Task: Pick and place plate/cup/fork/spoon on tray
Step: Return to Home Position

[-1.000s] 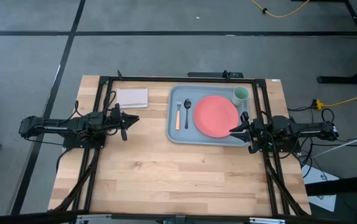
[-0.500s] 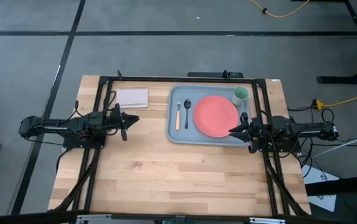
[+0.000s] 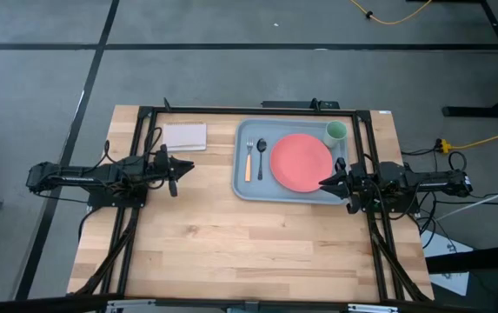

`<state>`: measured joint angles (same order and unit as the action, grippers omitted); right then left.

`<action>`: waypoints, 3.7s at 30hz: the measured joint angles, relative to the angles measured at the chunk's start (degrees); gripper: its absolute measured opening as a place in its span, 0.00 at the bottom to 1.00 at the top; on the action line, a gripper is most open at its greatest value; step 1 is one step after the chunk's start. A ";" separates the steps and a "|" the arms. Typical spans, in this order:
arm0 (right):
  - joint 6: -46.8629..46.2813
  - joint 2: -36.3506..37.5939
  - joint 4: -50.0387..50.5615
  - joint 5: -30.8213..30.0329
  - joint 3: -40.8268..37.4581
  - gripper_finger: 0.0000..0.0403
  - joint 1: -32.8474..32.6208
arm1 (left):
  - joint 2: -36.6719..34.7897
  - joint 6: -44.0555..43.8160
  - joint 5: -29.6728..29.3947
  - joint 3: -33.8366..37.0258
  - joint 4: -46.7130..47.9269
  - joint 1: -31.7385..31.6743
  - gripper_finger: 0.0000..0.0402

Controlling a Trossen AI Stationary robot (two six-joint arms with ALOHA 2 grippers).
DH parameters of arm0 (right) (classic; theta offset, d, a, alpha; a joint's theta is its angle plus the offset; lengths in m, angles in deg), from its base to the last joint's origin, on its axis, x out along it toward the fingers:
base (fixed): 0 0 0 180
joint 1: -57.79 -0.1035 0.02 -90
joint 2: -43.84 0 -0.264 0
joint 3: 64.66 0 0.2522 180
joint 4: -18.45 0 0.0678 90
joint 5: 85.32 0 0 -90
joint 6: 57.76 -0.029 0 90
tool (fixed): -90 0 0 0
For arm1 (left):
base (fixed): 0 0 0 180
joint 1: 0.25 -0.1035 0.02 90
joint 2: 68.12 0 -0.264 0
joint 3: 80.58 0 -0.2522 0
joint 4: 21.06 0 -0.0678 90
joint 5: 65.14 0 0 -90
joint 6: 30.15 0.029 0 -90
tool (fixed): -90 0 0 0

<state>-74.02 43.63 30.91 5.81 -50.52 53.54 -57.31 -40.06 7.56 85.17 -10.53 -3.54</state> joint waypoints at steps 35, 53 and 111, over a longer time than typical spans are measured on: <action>-1.47 -0.02 -1.85 0.37 0.00 0.20 0.00 | 0.00 0.00 0.01 0.00 0.00 -0.01 0.12; 13.57 -4.48 0.14 0.38 0.07 0.10 -0.31 | 0.00 0.00 0.00 0.00 0.00 -0.02 0.12; 13.69 0.11 0.00 0.44 0.11 0.09 -0.31 | 0.00 0.00 0.02 -0.02 0.00 -0.01 0.12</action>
<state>-60.33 43.74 30.91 6.25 -50.41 53.23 -57.31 -40.06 7.58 85.15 -10.53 -3.55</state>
